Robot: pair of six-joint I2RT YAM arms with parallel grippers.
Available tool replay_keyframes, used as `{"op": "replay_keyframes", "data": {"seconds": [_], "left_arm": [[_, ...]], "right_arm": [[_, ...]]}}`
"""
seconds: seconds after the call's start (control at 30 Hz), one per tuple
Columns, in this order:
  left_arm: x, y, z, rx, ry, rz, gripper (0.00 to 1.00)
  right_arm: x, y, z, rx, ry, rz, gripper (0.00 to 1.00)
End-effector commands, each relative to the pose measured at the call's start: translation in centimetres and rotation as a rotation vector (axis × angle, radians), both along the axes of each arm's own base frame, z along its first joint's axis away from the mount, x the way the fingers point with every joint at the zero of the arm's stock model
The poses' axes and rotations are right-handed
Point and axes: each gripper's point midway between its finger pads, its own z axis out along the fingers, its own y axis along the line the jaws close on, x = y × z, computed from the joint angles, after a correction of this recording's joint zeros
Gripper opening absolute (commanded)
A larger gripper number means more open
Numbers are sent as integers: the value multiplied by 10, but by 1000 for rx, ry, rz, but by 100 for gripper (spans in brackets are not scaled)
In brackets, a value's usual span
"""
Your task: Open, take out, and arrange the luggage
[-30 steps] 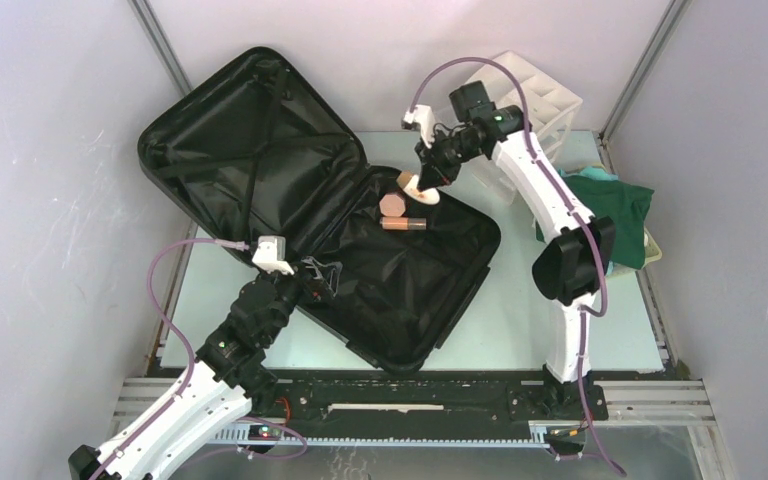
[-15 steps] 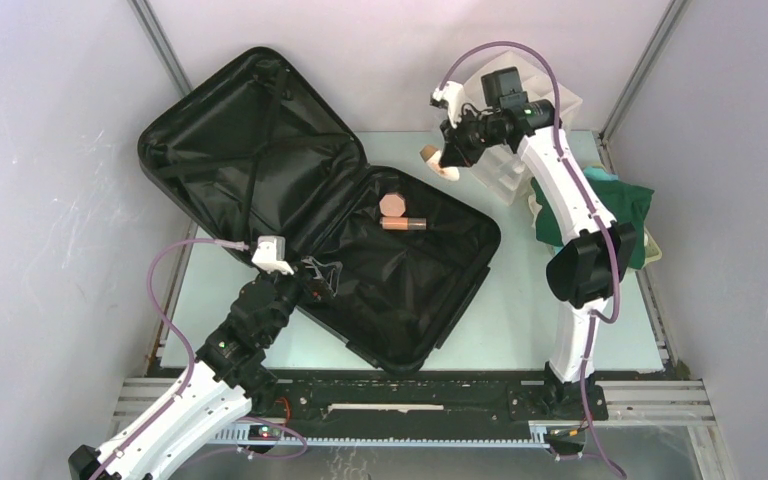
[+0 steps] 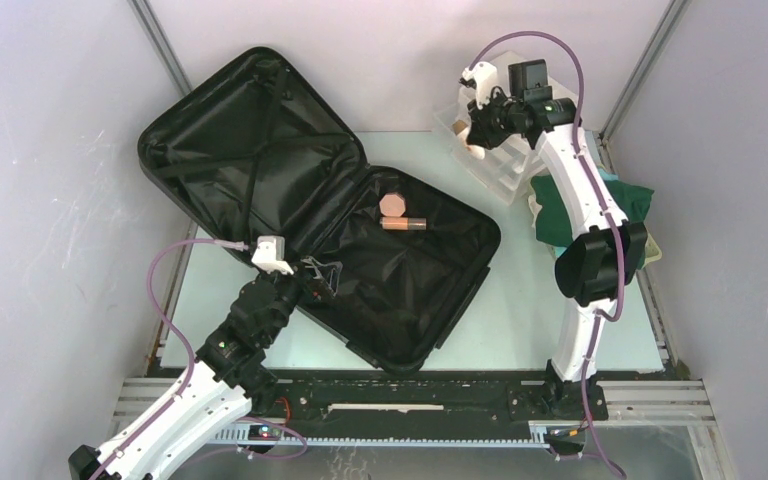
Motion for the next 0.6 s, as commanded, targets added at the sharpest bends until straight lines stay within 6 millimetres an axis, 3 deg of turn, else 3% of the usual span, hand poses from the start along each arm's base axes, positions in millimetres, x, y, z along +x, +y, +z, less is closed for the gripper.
{"op": "replay_keyframes", "data": {"seconds": [0.0, 0.37, 0.57], "left_arm": [[1, 0, 0, -17, -4, 3, 96], [2, -2, 0, -18, -2, 1, 96], [3, -2, 0, -17, 0, 0, 96]], "right_arm": [[11, -14, 44, 5, -144, -96, 0], [40, -35, 32, -99, -211, -176, 1], [56, -41, 13, -148, -200, -201, 4]]}}
